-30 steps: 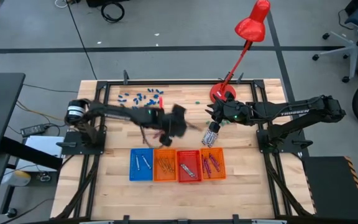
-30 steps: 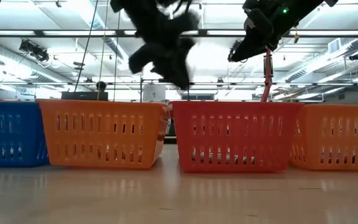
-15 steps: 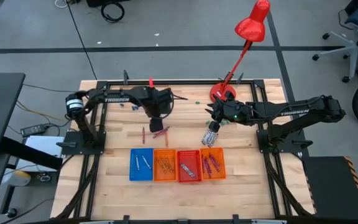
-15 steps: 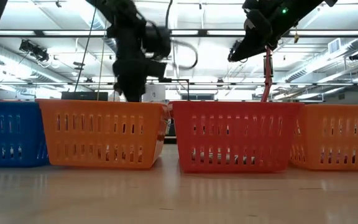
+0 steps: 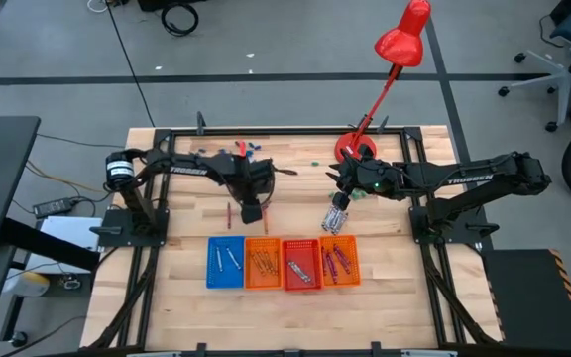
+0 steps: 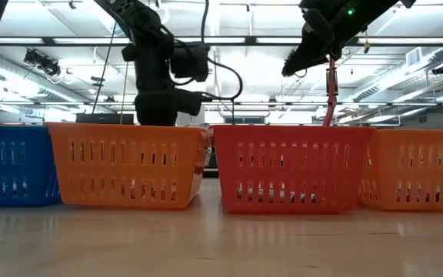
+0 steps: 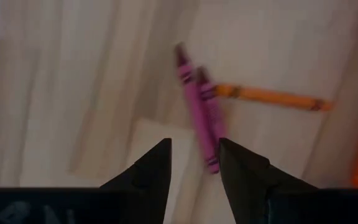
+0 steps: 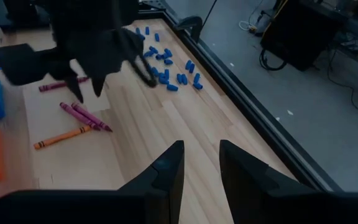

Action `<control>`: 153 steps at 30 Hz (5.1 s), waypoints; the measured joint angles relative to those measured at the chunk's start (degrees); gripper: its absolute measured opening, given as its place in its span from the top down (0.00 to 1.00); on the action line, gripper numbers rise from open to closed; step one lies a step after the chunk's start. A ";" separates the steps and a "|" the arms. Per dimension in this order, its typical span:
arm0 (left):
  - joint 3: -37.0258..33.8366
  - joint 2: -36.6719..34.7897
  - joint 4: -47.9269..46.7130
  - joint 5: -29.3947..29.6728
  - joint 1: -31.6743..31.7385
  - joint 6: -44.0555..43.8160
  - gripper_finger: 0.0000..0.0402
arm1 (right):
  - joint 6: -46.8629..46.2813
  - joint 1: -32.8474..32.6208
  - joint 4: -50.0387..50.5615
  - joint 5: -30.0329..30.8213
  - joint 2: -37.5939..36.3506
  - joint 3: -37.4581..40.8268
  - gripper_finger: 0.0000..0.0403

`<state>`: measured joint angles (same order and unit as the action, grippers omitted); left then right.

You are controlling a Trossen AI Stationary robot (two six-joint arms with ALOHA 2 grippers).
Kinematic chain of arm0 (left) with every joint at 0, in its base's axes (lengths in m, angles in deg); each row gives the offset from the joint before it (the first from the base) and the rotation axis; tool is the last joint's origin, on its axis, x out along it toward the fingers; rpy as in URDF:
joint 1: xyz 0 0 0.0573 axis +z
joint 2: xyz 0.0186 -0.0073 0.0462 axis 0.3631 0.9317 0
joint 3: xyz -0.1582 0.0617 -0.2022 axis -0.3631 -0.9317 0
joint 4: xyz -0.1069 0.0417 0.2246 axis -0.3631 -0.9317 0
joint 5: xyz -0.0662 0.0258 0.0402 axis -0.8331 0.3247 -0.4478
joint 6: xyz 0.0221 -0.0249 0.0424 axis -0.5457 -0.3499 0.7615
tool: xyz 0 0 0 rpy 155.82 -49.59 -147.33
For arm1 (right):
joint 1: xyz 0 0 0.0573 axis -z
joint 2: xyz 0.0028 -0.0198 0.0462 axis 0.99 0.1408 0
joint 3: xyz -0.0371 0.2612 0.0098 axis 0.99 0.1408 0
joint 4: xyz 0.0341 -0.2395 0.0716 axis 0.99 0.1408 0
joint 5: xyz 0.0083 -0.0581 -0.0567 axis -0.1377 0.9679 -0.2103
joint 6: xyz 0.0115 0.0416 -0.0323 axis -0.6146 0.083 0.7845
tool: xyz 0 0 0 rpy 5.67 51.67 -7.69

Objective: Sort crayons
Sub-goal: Put the red crayon into the right orange bin

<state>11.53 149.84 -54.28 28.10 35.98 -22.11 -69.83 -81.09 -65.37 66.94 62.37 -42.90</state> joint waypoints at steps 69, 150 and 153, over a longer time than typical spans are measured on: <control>-6.34 -5.35 13.41 2.01 1.07 7.52 0.95 | -0.09 0.00 0.46 -0.39 0.00 0.00 0.74; 6.54 22.85 78.01 6.87 -24.62 -48.89 0.80 | -5.68 -5.70 8.86 12.09 -6.54 0.04 0.74; 6.54 22.85 78.02 6.85 -24.62 -48.87 0.78 | -5.68 -5.70 8.86 12.09 -6.54 0.04 0.74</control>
<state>18.06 172.69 23.73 34.94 11.36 -70.98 -75.51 -86.79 -56.52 79.03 55.83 -42.85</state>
